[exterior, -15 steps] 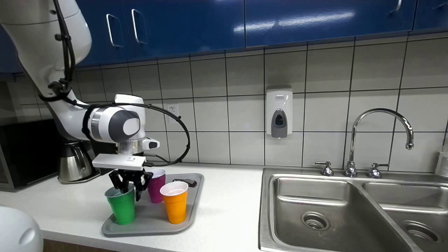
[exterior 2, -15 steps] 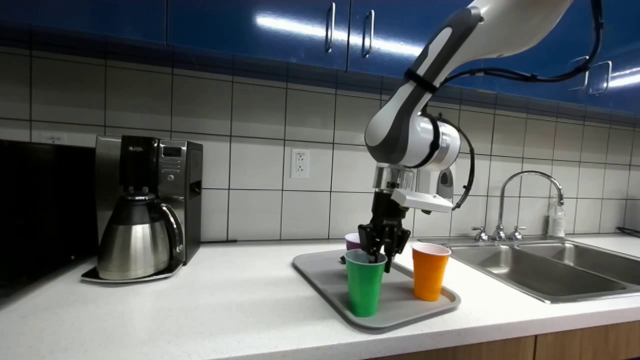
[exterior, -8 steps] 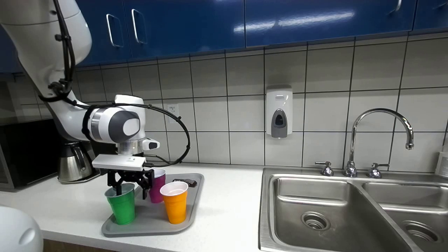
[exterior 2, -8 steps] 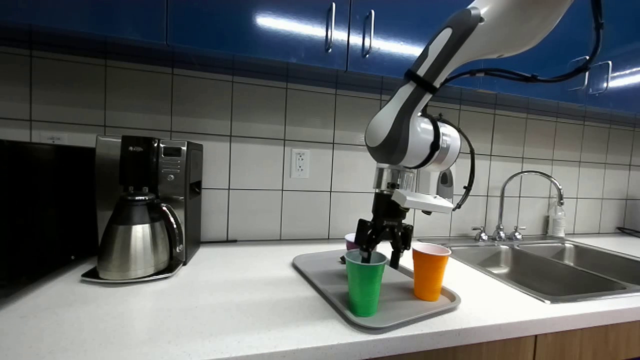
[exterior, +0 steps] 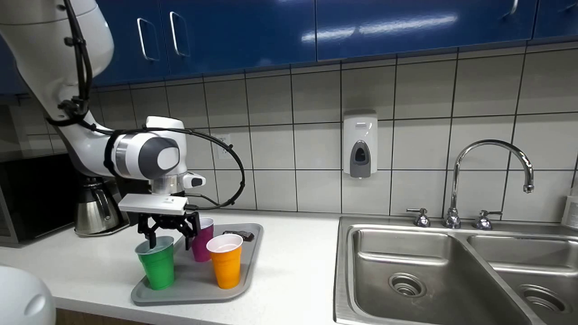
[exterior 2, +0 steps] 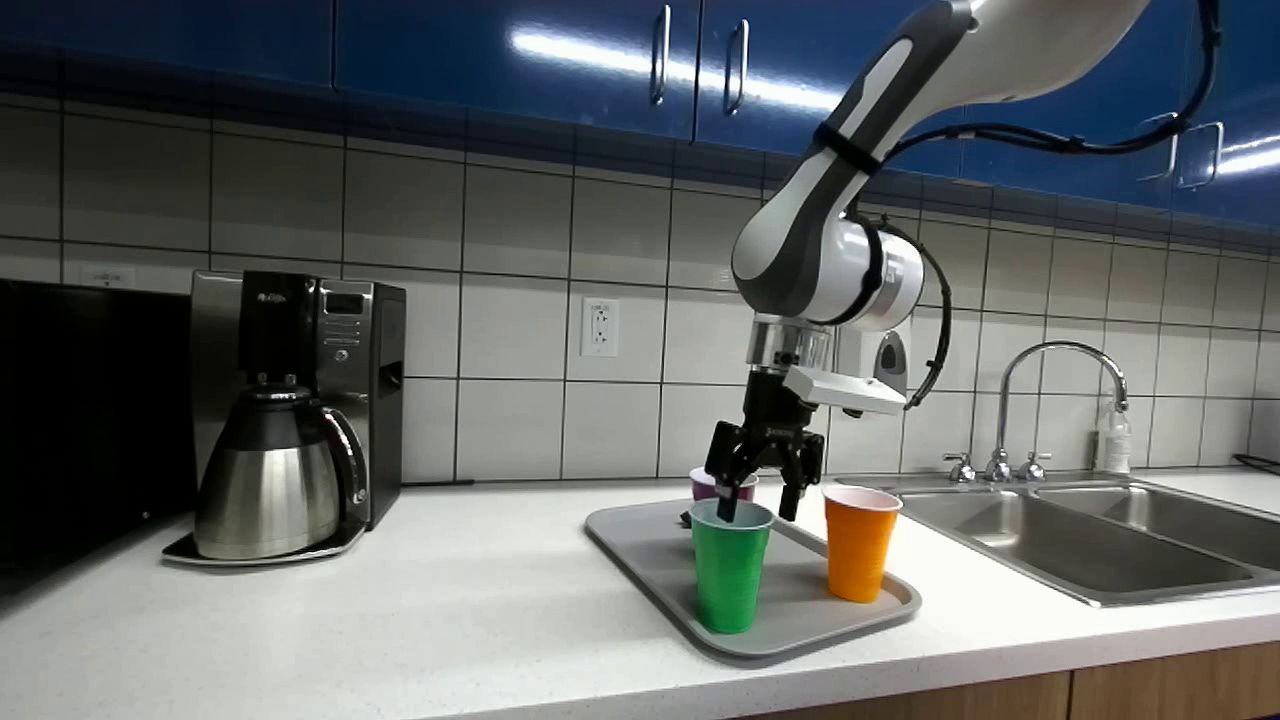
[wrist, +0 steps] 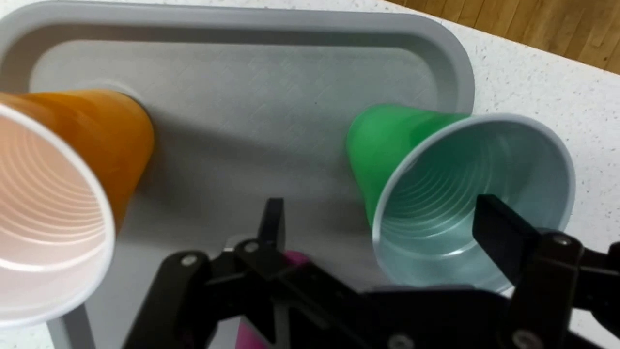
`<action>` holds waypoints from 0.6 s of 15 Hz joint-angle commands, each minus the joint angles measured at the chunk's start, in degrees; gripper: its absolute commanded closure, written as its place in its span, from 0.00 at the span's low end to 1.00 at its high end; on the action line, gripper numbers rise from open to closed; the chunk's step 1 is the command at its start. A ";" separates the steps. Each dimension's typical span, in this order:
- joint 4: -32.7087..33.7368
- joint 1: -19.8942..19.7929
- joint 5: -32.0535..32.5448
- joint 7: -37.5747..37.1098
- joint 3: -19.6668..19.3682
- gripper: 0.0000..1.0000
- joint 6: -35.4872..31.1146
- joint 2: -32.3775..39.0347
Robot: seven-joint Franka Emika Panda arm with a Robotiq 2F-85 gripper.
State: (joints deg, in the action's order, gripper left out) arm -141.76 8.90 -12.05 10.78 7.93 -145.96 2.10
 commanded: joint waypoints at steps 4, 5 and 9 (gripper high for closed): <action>-1.02 -0.58 0.53 0.79 -0.28 0.00 3.73 -6.25; -1.00 -0.57 0.64 0.58 -0.46 0.00 4.19 -6.82; -0.95 -0.84 1.70 0.00 -1.43 0.00 5.77 -9.31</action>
State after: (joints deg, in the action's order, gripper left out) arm -141.79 8.86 -11.68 10.81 7.09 -142.82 -3.48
